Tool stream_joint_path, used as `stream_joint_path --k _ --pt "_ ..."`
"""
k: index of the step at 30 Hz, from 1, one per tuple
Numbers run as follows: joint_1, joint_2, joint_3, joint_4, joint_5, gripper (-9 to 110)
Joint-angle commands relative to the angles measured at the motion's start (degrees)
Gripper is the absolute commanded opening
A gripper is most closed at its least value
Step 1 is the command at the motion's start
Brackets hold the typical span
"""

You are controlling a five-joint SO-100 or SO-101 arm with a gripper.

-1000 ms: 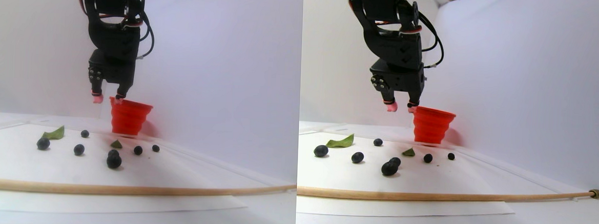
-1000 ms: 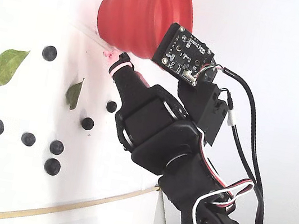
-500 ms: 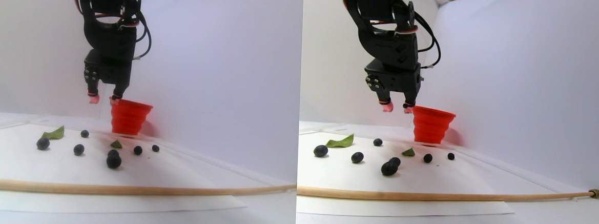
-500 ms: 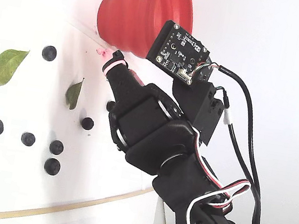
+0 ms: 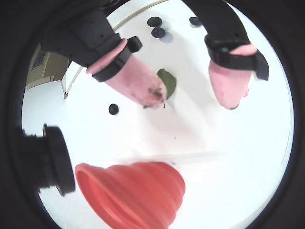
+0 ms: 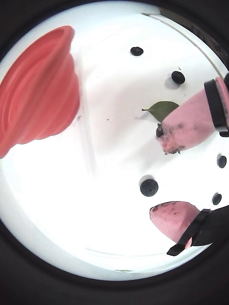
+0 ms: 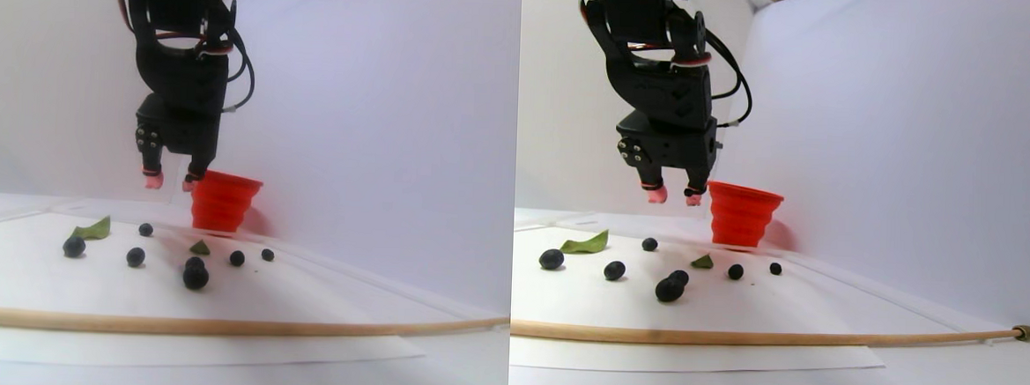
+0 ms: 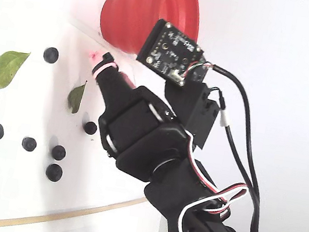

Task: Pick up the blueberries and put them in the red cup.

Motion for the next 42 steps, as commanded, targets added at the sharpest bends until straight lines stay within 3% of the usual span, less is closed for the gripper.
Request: stream_joint_path --k 1,42 --pt "-0.2 1.1 -3.0 -1.6 0.4 20" --pt "-3.0 -11.5 -12.7 -3.3 2.4 20"
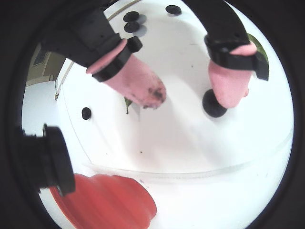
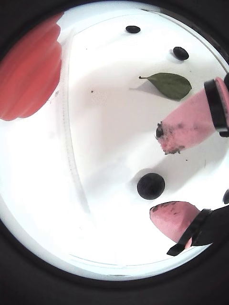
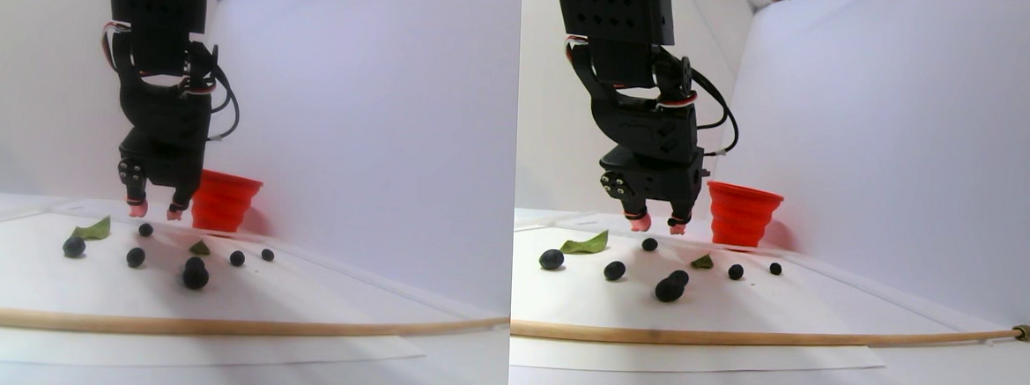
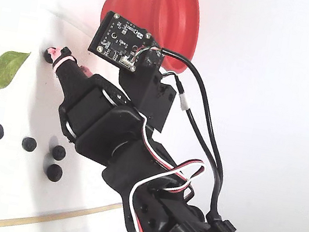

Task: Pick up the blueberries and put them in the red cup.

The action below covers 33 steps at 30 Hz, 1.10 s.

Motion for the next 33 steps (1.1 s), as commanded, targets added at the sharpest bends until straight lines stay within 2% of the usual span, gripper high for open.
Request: stream_joint_path --k 1,33 --pt "-0.2 1.3 -4.3 -2.2 0.3 21" --pt "-1.5 -5.8 -9.8 -4.4 2.3 22"
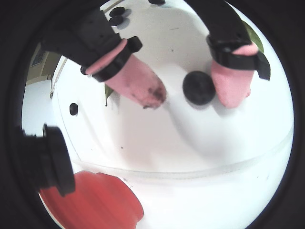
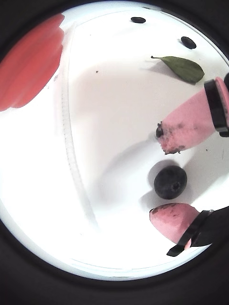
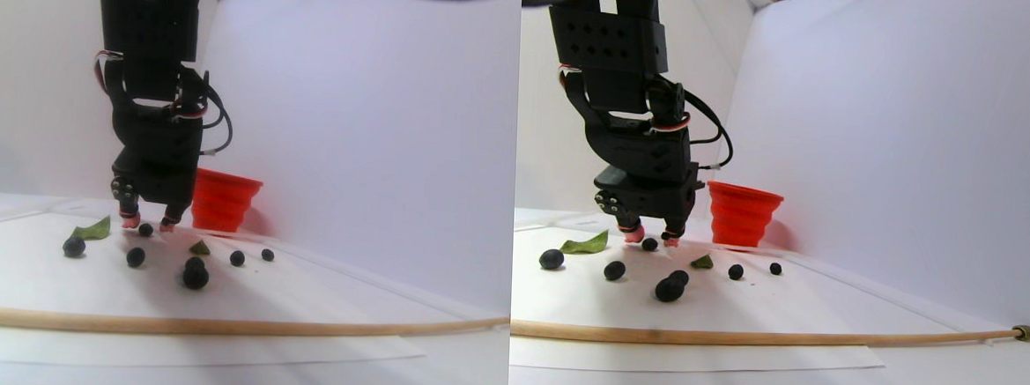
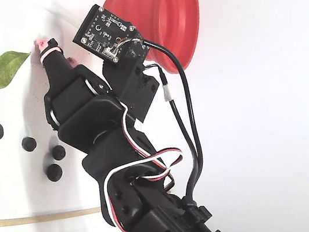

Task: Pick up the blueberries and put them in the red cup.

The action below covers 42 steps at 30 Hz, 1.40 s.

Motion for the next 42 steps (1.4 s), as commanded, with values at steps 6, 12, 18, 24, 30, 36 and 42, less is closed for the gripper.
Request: stream_joint_path --k 6,12,18,24,30,36,42 --pt "-0.4 0.6 -3.9 -2.1 0.4 22" --pt "-0.4 0.1 -3.9 -2.1 0.4 21" --pt "-0.1 0.1 -3.4 -2.1 -0.2 20" --pt "0.1 0.3 -3.3 -1.7 -0.9 16" --pt "-0.2 0.7 -3.1 -1.4 -1.0 15" --pt "-0.3 1.1 -2.6 -1.3 -1.3 13" --pt "-0.2 2.6 -1.5 -1.2 -1.8 12"
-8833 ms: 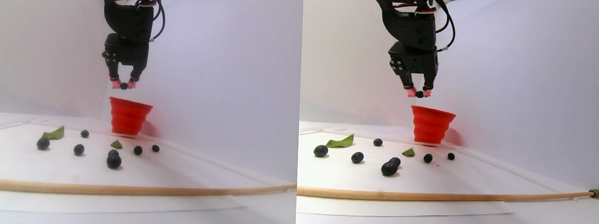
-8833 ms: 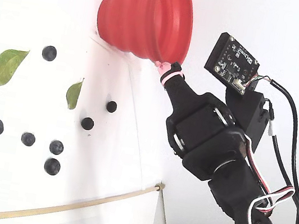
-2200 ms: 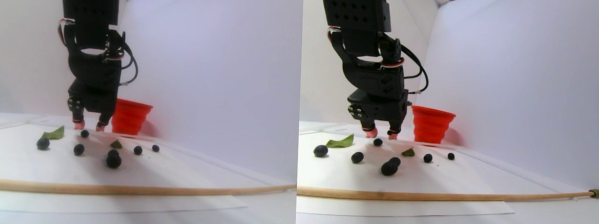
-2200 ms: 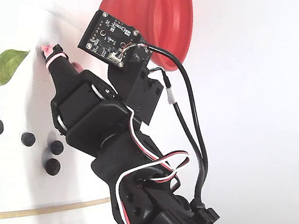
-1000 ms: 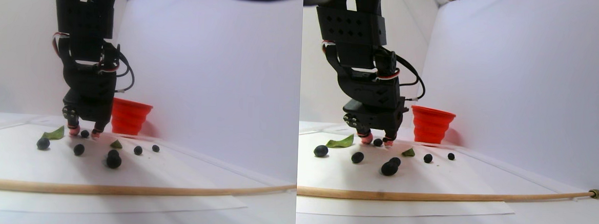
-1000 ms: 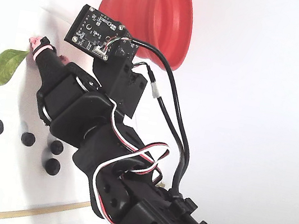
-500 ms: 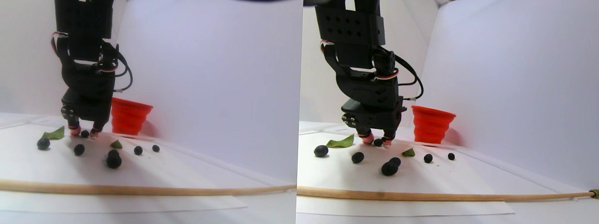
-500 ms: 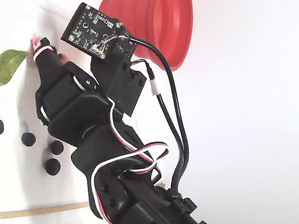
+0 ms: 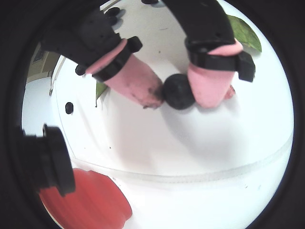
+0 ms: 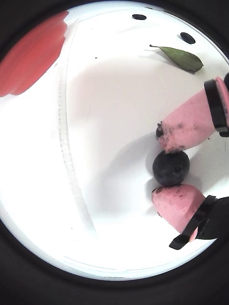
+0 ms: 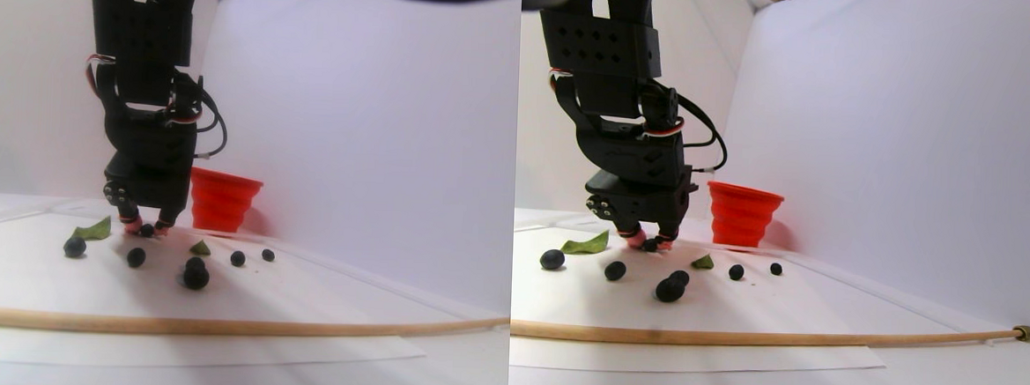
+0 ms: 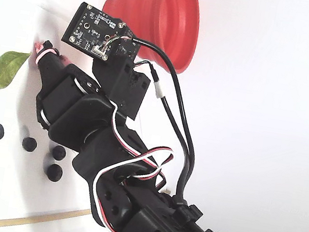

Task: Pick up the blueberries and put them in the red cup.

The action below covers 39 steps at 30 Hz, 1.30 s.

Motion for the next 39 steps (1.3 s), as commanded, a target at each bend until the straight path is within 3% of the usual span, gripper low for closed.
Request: stream_joint_path --k 1,39 --pt "0.5 4.5 -1.4 0.0 -0.7 12" --pt "2.9 21.8 9.9 1.1 -4.7 11"
